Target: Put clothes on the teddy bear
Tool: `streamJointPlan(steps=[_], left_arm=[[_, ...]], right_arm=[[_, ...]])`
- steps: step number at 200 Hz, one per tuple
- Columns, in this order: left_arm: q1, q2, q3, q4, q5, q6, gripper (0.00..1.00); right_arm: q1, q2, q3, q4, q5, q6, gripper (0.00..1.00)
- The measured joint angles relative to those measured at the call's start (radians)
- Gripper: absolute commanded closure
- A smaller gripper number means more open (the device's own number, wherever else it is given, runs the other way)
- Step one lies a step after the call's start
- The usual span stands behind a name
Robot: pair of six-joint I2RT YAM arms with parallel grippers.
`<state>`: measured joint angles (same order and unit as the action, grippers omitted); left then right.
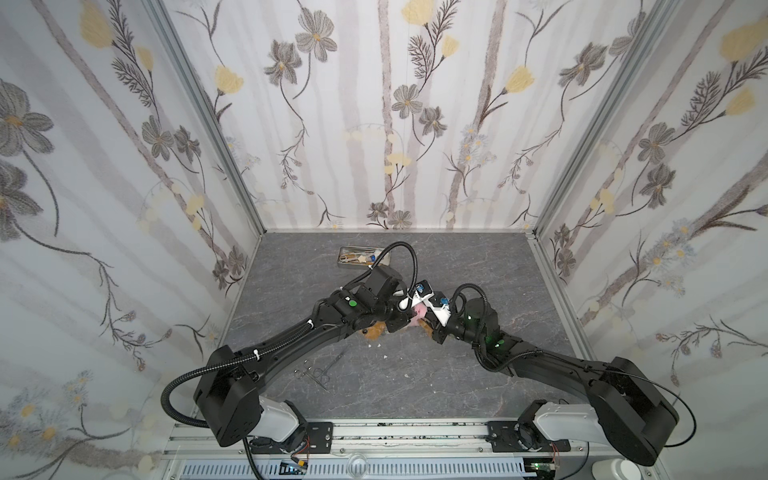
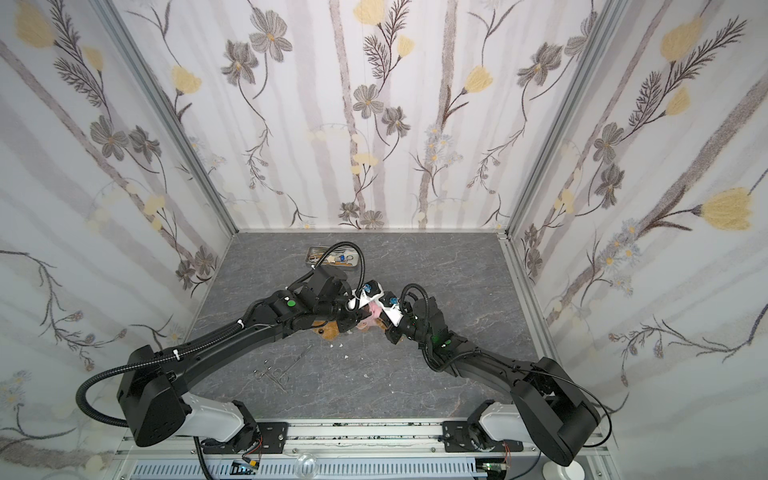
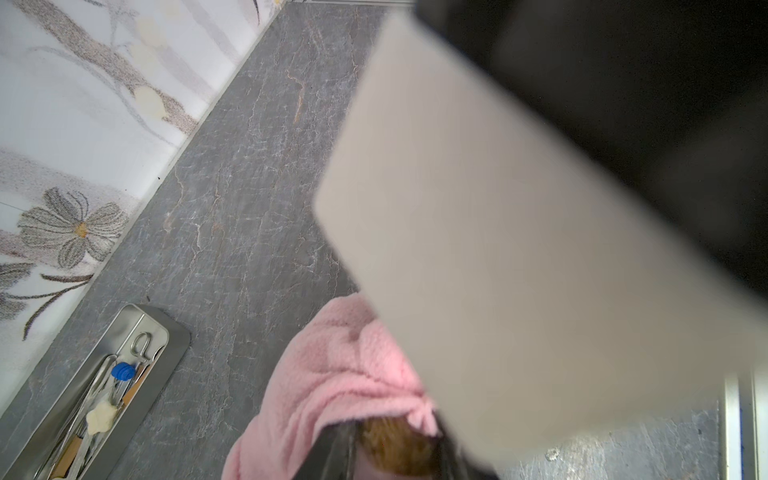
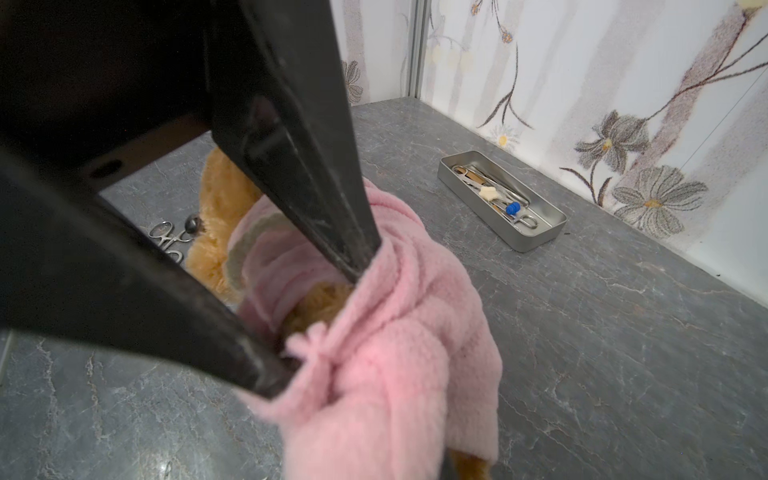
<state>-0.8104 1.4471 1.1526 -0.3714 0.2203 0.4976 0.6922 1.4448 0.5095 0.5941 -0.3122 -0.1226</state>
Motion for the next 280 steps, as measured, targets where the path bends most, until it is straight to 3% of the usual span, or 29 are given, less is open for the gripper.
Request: streamJointPlan(steps=[39,76,141,196,256,280], left_arm=[[0.000,0.035,0.016,0.017,-0.010,-0.010,1.00],[0.007,-0.028,-0.024,0.050,-0.008,-0.041,1.00],[0.096,-0.222,-0.155,0.241,0.080,-0.222,1.00],[0.168,-0.277,-0.208,0.322,0.134,-0.354,1.00],[0.192,-0.325,-0.325,0.503,0.117,-0.618,1.00],[0.160,-0.330,-0.354,0.561,0.090,-0.722,1.00]], right_arm=[[-0.002,0.000,-0.016,0.008,0.008,0.040,1.00],[-0.013,-0.008,-0.050,0.080,0.008,0.036,1.00],[-0.021,-0.004,-0.072,0.214,0.034,0.090,1.00],[-0.020,0.001,-0.082,0.272,0.062,0.114,1.00],[-0.017,0.032,-0.087,0.316,0.084,0.118,1.00],[-0.017,0.062,-0.081,0.322,0.087,0.118,1.00]])
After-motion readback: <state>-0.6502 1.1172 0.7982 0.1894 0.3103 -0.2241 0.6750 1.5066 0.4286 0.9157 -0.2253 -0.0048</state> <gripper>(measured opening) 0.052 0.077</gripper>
